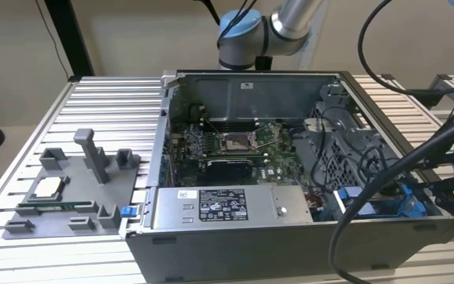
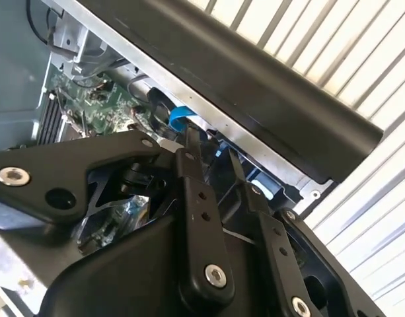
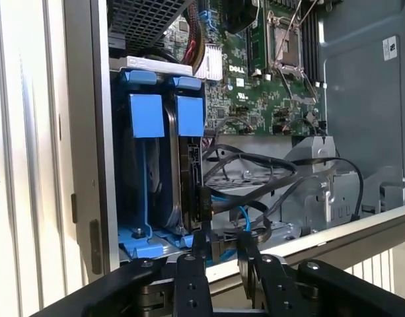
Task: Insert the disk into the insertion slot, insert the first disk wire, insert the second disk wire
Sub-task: 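Insert the second disk wire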
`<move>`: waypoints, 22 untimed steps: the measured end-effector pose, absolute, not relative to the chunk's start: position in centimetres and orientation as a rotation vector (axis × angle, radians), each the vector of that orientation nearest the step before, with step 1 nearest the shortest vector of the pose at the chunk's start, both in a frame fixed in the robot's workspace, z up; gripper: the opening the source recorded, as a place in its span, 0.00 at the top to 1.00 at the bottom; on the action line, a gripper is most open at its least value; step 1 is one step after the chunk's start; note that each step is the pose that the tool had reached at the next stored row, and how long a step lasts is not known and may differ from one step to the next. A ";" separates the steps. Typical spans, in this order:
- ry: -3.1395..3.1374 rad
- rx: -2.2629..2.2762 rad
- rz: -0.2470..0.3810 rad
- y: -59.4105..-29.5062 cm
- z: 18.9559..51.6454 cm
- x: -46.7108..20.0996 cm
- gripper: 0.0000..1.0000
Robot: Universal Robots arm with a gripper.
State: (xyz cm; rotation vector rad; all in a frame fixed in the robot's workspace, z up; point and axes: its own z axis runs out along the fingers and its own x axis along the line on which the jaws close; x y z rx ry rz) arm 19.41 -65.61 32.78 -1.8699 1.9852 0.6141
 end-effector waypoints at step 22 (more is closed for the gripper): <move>1.929 -1.812 0.688 -66.3 32.0 19.5 1.00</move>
